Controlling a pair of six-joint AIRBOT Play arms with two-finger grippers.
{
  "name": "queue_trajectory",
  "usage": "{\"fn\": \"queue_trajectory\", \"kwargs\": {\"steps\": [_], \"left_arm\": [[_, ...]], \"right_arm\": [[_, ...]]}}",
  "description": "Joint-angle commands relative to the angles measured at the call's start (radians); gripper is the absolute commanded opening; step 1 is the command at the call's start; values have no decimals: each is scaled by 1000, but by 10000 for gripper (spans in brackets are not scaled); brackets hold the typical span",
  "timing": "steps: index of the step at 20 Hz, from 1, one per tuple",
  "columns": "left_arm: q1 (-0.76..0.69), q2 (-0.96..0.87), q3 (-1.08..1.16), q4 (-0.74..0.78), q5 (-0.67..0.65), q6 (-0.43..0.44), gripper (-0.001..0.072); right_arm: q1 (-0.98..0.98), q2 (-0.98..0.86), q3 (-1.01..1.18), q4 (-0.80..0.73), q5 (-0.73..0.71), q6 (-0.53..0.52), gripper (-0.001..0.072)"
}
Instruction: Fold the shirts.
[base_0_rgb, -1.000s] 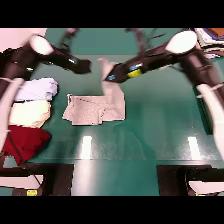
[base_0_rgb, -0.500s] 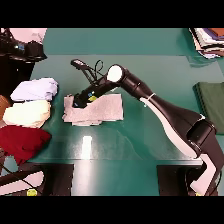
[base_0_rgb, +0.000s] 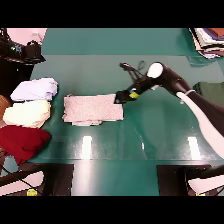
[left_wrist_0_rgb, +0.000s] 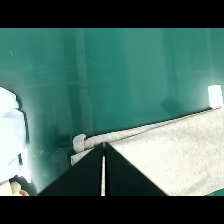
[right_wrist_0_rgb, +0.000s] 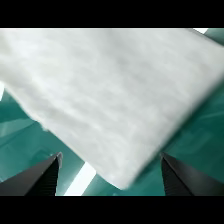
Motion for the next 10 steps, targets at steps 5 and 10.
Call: {"fn": "queue_trajectory", "kwargs": {"steps": [5, 10], "left_arm": [[1, 1, -1, -8, 35, 0, 25], [1, 1, -1, -8, 48, 0, 24]], "right_arm": [[-92, -31, -257, 259, -146, -41, 641], [33, -177, -111, 378, -197, -79, 548]]}}
